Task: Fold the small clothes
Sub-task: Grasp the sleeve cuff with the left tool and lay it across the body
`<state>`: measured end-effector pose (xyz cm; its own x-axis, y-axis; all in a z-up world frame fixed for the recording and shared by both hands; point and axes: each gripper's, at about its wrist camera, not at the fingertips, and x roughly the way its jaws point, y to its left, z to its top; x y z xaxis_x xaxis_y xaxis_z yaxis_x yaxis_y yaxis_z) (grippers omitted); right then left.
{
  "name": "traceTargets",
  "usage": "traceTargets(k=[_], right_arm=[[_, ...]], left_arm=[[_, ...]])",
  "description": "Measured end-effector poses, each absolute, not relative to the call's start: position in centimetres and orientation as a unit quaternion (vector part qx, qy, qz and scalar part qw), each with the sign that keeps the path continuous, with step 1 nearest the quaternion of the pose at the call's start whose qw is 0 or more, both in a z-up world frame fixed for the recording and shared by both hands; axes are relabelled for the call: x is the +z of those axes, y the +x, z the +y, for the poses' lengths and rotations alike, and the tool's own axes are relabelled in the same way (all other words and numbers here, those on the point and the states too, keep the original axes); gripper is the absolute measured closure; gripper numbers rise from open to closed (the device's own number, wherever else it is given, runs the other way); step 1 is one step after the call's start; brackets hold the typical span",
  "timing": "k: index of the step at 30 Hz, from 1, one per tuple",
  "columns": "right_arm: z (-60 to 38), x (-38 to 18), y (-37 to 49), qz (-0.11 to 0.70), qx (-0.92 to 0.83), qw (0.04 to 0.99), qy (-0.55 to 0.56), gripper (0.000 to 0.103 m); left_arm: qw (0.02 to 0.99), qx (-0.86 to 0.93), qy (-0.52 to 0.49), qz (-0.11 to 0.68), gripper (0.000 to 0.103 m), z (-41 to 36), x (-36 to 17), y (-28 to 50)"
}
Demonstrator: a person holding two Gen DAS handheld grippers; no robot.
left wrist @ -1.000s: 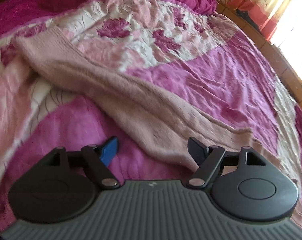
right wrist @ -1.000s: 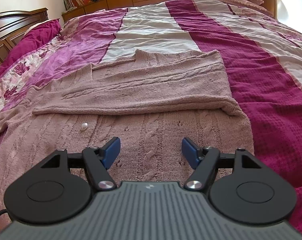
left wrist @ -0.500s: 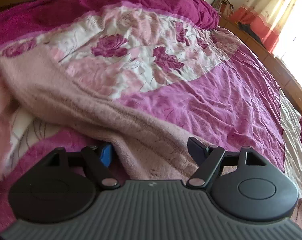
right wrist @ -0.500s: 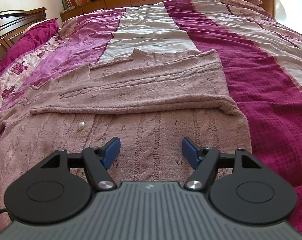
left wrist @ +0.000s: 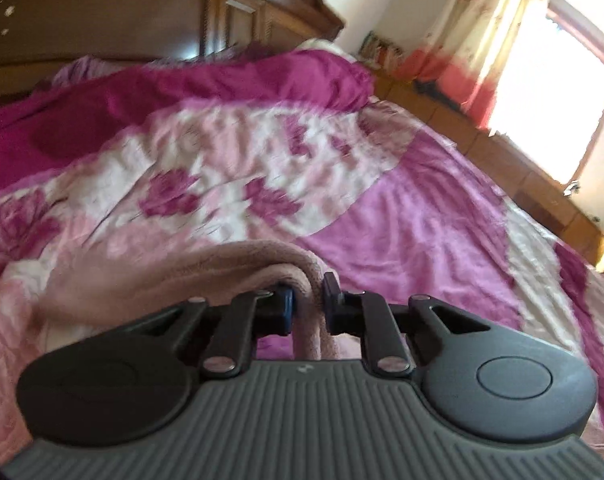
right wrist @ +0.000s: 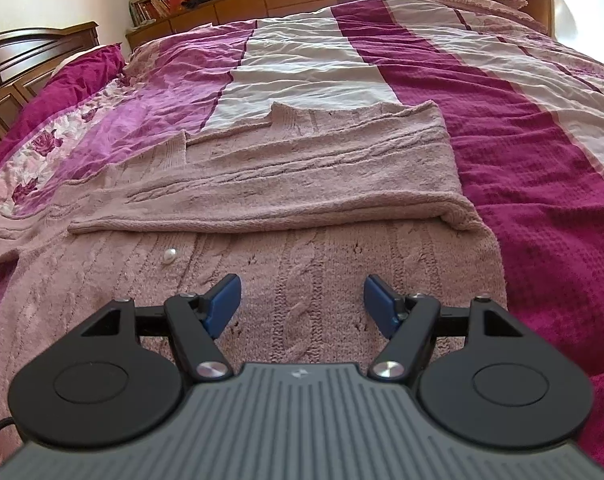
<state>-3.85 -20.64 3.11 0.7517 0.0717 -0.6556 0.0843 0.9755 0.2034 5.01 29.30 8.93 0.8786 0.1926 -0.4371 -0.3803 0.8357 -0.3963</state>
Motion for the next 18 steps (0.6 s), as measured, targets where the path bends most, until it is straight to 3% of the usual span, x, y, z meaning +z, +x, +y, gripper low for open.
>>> traceTargets(k=[10,18], right_arm=[[-21.0,3.3,-4.4,0.344,-0.005,0.931,0.119,0.029],[-22.0,3.3,-4.7,0.337,-0.010,0.932,0.134,0.029]], left_arm=[[0.963,0.081,-0.190,0.173,0.087,21.5,13.8,5.8],[0.971,0.013,-0.154,0.183,0.087,14.2,14.7,7.5]])
